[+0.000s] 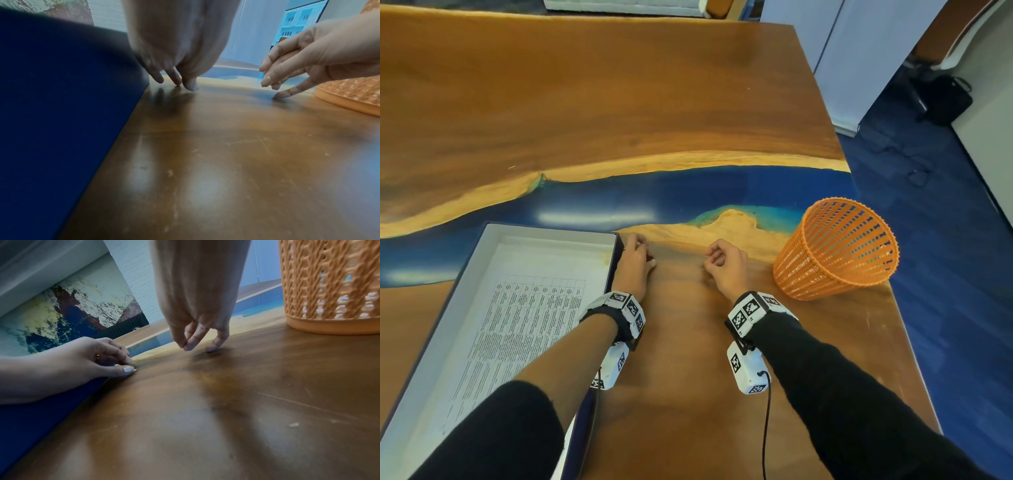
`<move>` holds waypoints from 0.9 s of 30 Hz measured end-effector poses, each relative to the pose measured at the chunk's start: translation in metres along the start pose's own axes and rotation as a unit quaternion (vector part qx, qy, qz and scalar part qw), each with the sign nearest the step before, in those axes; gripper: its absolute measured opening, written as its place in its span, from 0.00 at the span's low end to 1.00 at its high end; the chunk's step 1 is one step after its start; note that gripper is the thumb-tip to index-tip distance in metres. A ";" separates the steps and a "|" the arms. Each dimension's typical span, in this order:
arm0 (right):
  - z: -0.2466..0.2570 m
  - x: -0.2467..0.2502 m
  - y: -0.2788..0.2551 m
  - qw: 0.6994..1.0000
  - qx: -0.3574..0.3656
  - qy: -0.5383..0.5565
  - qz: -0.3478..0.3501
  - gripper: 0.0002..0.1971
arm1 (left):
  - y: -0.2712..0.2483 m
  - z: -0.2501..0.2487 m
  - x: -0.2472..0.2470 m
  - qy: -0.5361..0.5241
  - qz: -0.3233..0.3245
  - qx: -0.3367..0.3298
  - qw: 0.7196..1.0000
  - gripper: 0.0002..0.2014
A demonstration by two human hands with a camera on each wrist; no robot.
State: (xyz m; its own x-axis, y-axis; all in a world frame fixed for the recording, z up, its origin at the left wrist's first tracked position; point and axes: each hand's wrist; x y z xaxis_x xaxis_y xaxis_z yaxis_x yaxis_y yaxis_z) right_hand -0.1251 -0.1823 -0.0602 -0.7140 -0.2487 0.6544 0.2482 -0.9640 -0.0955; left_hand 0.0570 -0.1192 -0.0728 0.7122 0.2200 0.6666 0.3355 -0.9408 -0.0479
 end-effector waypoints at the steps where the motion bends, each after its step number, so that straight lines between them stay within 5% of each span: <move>1: 0.000 0.000 0.000 1.000 -0.001 0.001 0.001 0.07 | 0.000 0.002 -0.001 -0.006 -0.002 0.003 1.000 0.02; 14: -0.006 -0.005 0.004 1.000 -0.008 0.001 0.006 0.09 | 0.012 -0.003 -0.002 0.002 0.000 0.030 1.000 0.12; 19: -0.004 -0.005 0.004 1.000 -0.009 0.002 0.009 0.09 | 0.011 -0.012 -0.002 0.153 0.029 -0.041 0.987 0.07; 27: -0.001 -0.001 0.001 1.000 0.001 0.009 0.006 0.09 | 0.015 -0.006 -0.003 0.364 0.104 -0.038 0.925 0.13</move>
State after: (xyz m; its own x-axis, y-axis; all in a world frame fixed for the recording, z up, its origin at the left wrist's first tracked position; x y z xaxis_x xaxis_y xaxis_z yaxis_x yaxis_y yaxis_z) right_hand -0.1246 -0.1831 -0.0613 -0.7222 -0.2627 0.6398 0.2585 -0.9605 -0.1026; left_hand 0.0566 -0.1356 -0.0709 0.1433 -0.1730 0.9744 0.1747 -0.9647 -0.1969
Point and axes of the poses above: each hand's wrist, its own y-axis towards the middle knuckle, its own x-axis out of the back of the hand, z = x × y, and after that the axes turned 10 degrees about -y, right-handed
